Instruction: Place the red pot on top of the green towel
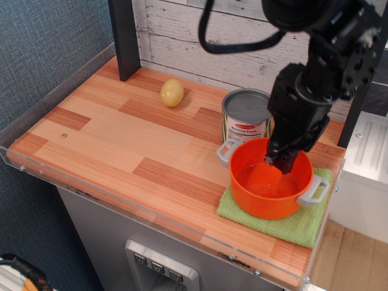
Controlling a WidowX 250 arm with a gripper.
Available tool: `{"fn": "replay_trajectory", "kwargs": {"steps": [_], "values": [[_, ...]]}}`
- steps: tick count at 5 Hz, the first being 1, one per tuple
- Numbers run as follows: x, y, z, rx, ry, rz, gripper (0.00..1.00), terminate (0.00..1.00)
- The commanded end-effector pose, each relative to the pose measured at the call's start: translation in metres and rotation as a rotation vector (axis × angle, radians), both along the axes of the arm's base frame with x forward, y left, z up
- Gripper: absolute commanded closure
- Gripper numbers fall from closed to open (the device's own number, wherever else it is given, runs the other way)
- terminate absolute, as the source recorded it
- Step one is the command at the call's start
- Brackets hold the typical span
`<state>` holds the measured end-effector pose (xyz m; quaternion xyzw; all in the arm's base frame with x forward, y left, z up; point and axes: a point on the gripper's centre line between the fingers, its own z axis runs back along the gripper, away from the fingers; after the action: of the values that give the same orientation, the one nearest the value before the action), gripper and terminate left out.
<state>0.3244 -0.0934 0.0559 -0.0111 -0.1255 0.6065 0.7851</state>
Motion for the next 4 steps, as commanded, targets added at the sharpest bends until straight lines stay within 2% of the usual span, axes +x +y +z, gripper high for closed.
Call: {"fn": "replay_trajectory", "kwargs": {"steps": [1,2,3,4], "values": [[0.001,0.006,0.052,-0.029,-0.103,-0.059,0.0,0.0],[-0.005,0.015,0.07,0.01,-0.132,-0.151,0.0,0.0],[-0.011,0.033,0.079,0.022,-0.085,-0.291,0.0,0.0],[-0.015,0.058,0.095,0.131,-0.08,-0.504,0.0,0.0]]}}
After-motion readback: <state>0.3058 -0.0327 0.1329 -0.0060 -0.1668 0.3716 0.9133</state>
